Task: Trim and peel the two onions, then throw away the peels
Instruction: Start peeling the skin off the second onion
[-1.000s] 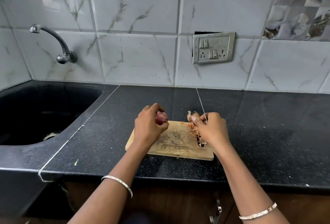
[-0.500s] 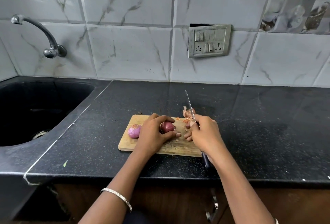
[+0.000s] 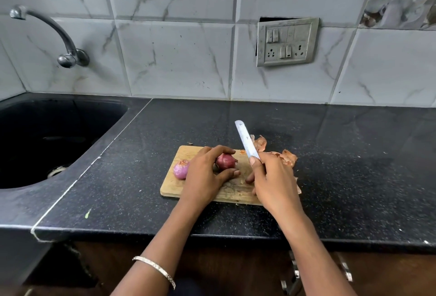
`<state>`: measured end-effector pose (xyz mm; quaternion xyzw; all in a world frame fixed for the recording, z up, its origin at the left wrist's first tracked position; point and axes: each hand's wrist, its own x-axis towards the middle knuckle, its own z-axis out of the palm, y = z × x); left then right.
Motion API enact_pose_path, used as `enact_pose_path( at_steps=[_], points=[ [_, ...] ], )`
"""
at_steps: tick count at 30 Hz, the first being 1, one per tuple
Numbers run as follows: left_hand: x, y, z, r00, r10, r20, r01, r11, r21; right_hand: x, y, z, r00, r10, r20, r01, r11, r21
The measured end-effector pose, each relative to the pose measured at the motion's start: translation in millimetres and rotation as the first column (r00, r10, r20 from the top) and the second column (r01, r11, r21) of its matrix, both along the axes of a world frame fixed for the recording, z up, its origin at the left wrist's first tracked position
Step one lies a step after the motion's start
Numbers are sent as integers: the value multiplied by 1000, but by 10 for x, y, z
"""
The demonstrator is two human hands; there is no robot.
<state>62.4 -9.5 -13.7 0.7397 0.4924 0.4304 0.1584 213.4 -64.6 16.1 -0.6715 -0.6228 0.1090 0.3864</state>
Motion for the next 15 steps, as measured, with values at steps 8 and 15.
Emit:
enact_pose_path(
  at_steps=[8,15],
  points=[
    [-23,10,1,997,1,-75,-1,1000,-3,79,-106,40,987,128,99,-112,982,-153],
    [-2,-25,-4,1000,-3,-29,4,1000,26,44,-185,0,987,118,109,-115,993,-40]
  ],
)
